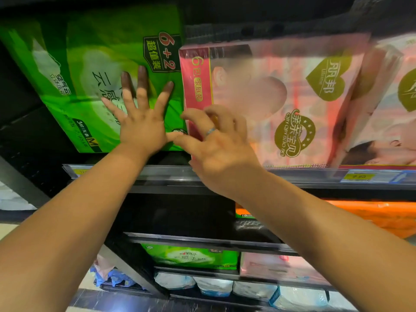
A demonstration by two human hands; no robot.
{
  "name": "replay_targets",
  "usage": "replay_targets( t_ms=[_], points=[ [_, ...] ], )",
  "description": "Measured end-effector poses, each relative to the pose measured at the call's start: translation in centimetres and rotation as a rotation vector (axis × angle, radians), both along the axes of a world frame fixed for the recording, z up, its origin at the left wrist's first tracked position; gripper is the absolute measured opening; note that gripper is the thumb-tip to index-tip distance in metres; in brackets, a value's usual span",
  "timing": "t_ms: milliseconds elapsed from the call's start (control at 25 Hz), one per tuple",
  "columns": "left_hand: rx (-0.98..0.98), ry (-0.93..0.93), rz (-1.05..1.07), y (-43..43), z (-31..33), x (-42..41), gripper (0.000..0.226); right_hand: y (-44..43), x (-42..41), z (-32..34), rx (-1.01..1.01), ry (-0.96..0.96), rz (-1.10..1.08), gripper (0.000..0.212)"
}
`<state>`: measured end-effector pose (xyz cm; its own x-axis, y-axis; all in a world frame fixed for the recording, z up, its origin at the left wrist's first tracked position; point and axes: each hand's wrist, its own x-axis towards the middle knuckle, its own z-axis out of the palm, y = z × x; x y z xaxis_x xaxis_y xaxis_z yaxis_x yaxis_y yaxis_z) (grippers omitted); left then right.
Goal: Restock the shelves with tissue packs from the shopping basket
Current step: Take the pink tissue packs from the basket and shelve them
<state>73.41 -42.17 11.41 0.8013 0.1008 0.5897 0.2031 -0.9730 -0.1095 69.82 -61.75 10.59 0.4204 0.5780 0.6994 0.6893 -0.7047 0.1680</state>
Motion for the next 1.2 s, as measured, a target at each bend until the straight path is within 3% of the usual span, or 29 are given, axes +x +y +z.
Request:
replay_targets(
  t_ms=[80,320,560,720,840,1000,1080,1200],
  points=[
    [0.004,0.004,0.002,0.4,-0.1,0.0,0.094,1.2,0.7,0.0,-0.133,0.020,-0.080,0.037],
    [0.019,0.023,0.015,1.1,0.0,0.0,0.112,1.2,1.5,1.4,-0.189,0.126,-0.199,0.032],
    [0.025,-0.008,0.005,1.5,-0.2,-0.1,0.112,2.1,2.8,0.4,-0.134,-0.005,-0.217,0.016],
    [0.034,-0.017,-0.013,1.4,-0.1,-0.4,0.115,1.6,4.0,0.1,-0.094,-0.028,-0.116,0.019],
    [0.050,0.016,-0.009,1.1,0.0,-0.9,0.115,-1.6,3.9,-0.4,0.071,0.061,0.002,0.027],
    [-0.081,0.014,-0.051,-1.0,0.4,-2.1,0.104,-6.5,2.8,-2.1,0.137,0.058,-0.040,0.006],
    [-0.187,-0.054,-0.105,-2.9,0.4,-2.9,0.088,-8.4,2.7,-2.5,0.192,0.113,-0.111,0.010],
    [-0.152,-0.238,-0.354,-5.7,0.0,-4.0,0.057,-10.6,2.1,-2.0,0.211,0.175,-0.262,0.011]
  ],
)
